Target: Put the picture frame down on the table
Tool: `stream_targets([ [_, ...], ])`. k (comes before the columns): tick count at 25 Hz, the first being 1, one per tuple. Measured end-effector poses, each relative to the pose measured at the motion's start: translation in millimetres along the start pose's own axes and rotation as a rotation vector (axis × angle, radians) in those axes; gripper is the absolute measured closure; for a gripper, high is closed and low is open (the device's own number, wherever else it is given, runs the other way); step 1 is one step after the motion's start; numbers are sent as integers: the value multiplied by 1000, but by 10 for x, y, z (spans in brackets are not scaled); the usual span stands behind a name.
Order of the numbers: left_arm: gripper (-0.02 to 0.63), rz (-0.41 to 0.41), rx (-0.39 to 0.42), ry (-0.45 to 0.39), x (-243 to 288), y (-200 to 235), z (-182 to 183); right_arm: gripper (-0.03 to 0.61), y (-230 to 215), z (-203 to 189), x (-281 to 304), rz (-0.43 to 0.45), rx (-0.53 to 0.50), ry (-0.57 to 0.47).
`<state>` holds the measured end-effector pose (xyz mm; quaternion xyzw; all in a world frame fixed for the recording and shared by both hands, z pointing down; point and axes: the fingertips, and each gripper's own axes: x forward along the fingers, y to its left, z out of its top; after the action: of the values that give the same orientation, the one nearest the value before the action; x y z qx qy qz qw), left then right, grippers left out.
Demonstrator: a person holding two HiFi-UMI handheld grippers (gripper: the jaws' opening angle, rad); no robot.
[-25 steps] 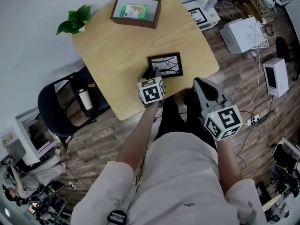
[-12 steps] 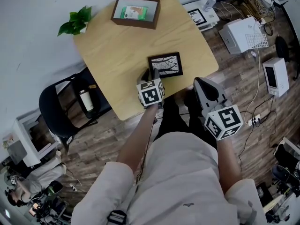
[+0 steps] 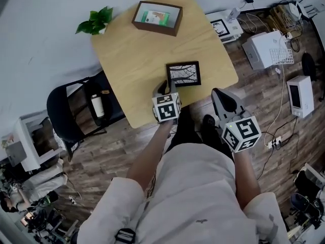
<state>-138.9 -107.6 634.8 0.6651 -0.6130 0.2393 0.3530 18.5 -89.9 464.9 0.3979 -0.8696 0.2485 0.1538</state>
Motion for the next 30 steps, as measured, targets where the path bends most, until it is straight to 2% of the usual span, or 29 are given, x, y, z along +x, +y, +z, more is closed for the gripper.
stream_targets([
  [12,581,87,-39,-111,-772,-219,-50,580,156,-29,-268,155,-78,-5],
  [17,591,98,-33,-168,-1265,-571,-121,580,214,3,-551,214,-114,-31],
  [24,598,93,-10,-282,-1998,-1081,-125,580,315,30,-994,293,-127,-64],
  [30,603,94,-23,-388,-2515,-1408,-148,580,393,-47,-1281,350,-173,-70],
])
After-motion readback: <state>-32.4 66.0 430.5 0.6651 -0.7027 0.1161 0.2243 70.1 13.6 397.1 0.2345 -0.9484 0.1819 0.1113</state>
